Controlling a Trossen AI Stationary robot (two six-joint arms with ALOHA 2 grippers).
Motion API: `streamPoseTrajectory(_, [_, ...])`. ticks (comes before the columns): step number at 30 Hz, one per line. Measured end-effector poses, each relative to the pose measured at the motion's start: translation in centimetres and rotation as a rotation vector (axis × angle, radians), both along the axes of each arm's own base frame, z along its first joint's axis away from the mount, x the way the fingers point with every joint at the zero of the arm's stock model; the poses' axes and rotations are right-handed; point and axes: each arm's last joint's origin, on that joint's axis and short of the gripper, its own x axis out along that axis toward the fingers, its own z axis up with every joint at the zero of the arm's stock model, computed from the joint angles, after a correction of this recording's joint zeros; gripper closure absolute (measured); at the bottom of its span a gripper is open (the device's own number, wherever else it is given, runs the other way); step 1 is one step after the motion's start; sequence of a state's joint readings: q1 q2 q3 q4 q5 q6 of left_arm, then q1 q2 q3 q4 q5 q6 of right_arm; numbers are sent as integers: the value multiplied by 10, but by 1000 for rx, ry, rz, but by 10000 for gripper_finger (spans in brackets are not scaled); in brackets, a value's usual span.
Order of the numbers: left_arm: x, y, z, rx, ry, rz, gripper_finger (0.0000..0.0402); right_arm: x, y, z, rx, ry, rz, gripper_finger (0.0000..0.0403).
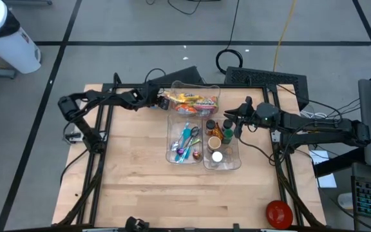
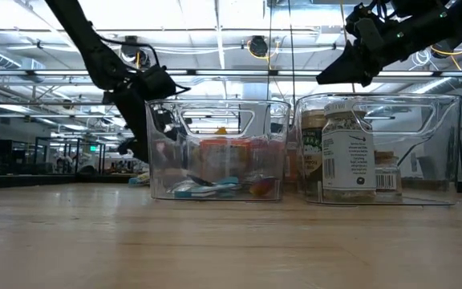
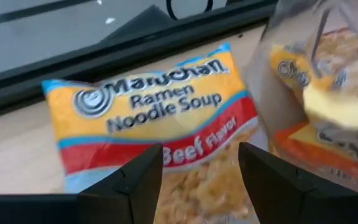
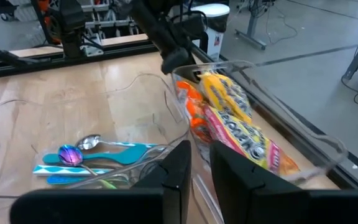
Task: Pick & Place Food Item
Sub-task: Put the blue noodle pack into the top transparent bin
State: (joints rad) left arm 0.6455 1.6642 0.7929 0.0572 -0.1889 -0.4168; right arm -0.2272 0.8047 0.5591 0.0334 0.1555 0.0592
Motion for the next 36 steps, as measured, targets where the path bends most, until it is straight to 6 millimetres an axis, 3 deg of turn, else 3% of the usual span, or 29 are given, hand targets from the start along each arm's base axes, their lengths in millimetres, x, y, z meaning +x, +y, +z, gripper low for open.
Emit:
streamPoseTrajectory(10, [0, 2, -10, -15, 29, 58, 199, 0, 0, -1, 3, 13, 0, 353])
streamPoseTrajectory(15, [-2, 0, -11, -37, 47, 76, 265, 0, 0, -1, 4, 15, 0, 353])
streamPoseTrajectory(21, [-4, -1, -13, -50, 79, 66, 376, 0, 0, -1, 6, 14, -1, 353])
streamPoseTrajectory(23, [-5, -2, -10, -45, 81, 60, 393, 0, 0, -1, 8, 13, -1, 353])
streamPoseTrajectory(27, [-10, -5, 5, -29, 60, 59, 394, 0, 0, -1, 8, 13, -1, 353])
streamPoseTrajectory(36, [-27, -22, 70, 92, -101, 55, 398, 0, 0, -1, 10, 13, -2, 353])
